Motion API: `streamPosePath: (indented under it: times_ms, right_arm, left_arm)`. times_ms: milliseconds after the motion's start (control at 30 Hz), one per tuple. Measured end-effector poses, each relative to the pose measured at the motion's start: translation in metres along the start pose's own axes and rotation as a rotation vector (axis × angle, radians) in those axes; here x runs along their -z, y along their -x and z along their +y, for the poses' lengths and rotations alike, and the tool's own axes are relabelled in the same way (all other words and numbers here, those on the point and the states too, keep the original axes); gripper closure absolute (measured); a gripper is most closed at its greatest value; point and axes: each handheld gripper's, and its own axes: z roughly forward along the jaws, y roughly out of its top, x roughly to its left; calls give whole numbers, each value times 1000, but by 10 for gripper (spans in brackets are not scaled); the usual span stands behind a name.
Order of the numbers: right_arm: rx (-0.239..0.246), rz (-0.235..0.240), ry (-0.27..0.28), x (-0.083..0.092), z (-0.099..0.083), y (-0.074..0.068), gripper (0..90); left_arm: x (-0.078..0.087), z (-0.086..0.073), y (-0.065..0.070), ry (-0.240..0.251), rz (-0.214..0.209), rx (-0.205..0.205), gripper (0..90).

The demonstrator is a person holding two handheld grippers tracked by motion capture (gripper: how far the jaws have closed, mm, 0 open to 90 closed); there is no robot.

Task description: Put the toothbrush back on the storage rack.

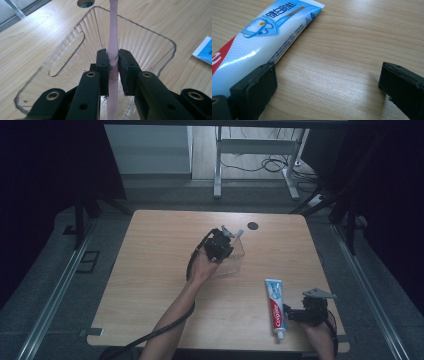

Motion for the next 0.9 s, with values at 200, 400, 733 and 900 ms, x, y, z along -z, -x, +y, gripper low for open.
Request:
streamPosePath:
  times_ms: [200, 400, 733, 900]
  right_arm:
    - [-1, 1, 0, 0, 0, 0, 13]
    - [-1, 2, -1, 0, 0, 0, 13]
    - [-1, 2, -1, 0, 0, 0, 13]
    - [1, 2, 0, 0, 0, 0, 13]
  left_arm:
    - [-1, 0, 0, -29, 6, -18, 829]
    - [-3, -3, -1, -33, 9, -3, 849]
    - [-2, -3, 0, -16, -4, 15, 780]
    - [5, 0, -1, 1, -5, 33, 642]
